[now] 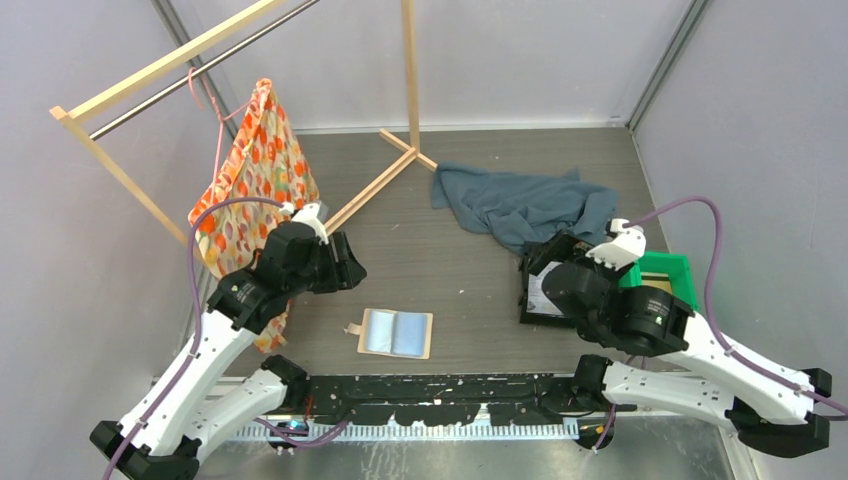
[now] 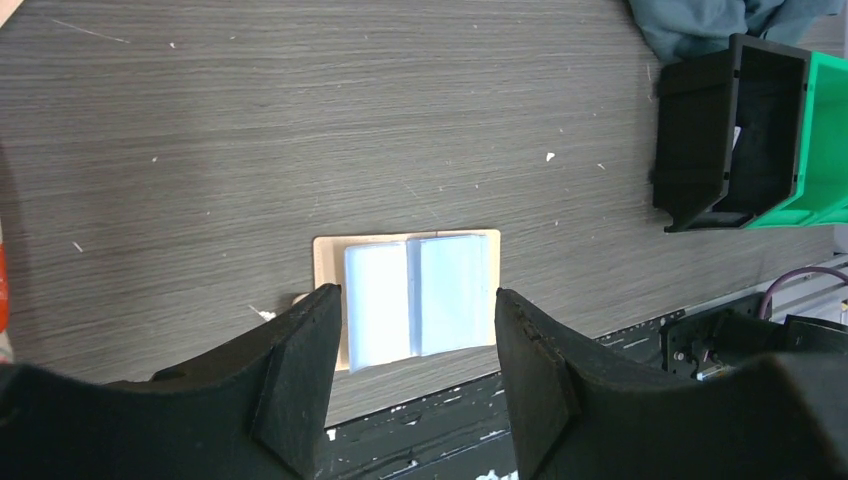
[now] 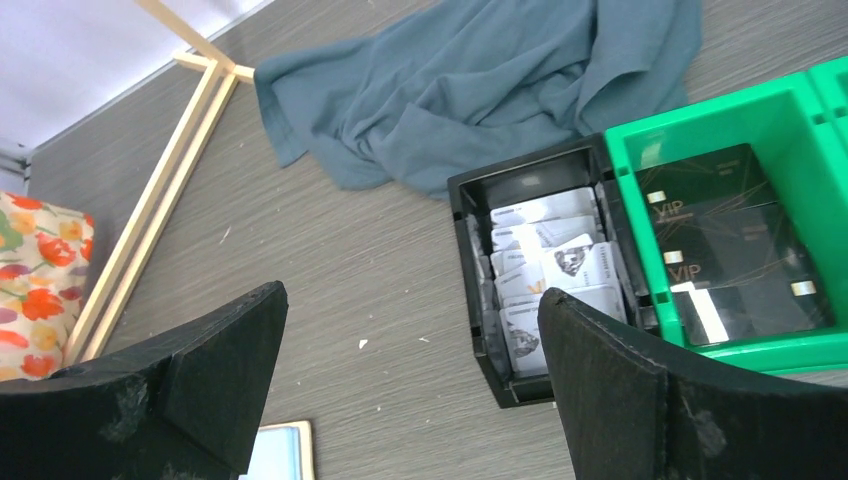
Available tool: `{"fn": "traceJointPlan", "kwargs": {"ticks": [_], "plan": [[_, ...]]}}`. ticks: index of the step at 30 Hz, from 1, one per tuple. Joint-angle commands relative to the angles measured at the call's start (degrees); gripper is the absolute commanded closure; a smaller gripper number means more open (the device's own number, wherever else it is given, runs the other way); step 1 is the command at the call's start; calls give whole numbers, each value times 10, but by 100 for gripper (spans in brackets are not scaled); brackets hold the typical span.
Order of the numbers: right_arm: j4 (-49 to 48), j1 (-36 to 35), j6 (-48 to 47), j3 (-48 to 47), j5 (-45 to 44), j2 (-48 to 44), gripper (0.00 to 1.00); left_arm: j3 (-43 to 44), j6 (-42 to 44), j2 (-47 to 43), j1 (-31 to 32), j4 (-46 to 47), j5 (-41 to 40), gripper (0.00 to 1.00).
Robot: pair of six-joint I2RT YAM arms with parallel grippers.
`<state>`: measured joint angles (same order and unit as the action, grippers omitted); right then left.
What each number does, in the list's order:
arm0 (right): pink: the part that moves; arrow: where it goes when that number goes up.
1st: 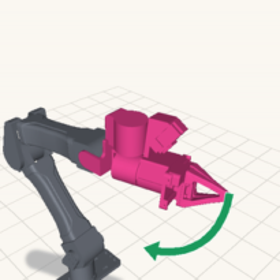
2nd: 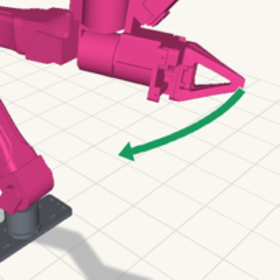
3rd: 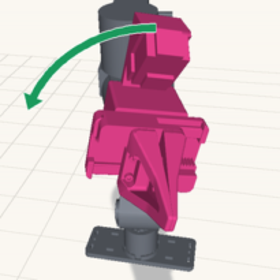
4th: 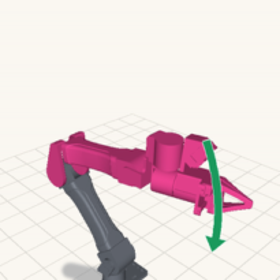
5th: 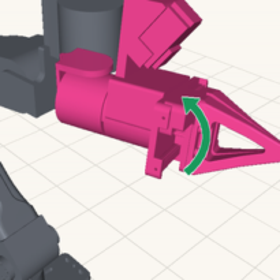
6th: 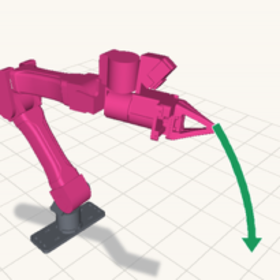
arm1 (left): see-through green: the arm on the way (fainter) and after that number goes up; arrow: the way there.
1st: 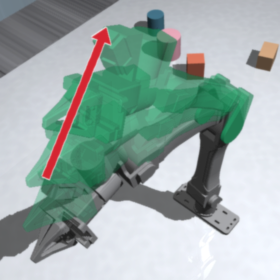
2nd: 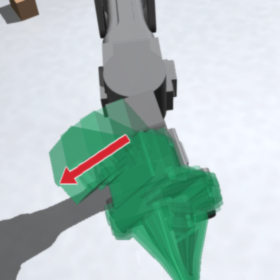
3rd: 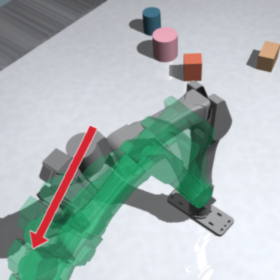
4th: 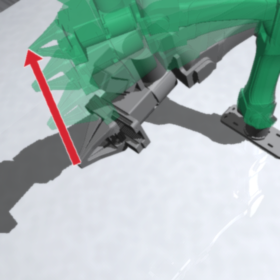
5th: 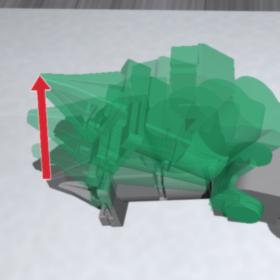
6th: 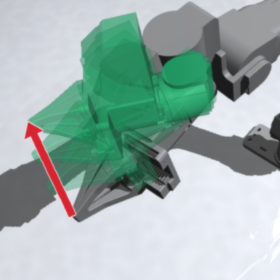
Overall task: Take the credit cards out of the card holder
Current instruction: Reset both arms
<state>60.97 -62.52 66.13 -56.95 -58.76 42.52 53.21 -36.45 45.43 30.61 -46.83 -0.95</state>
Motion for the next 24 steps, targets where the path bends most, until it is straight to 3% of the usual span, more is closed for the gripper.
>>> {"fn": "traceJointPlan", "kwargs": {"ticks": [1, 24], "plan": [[32, -2, 3, -1, -51, -27, 0, 3, 9, -1, -2, -5, -17, 41], [32, -2, 19, 22, -65, -48, 0, -26, -2, -20, -2, 0, -46, 41]]}}
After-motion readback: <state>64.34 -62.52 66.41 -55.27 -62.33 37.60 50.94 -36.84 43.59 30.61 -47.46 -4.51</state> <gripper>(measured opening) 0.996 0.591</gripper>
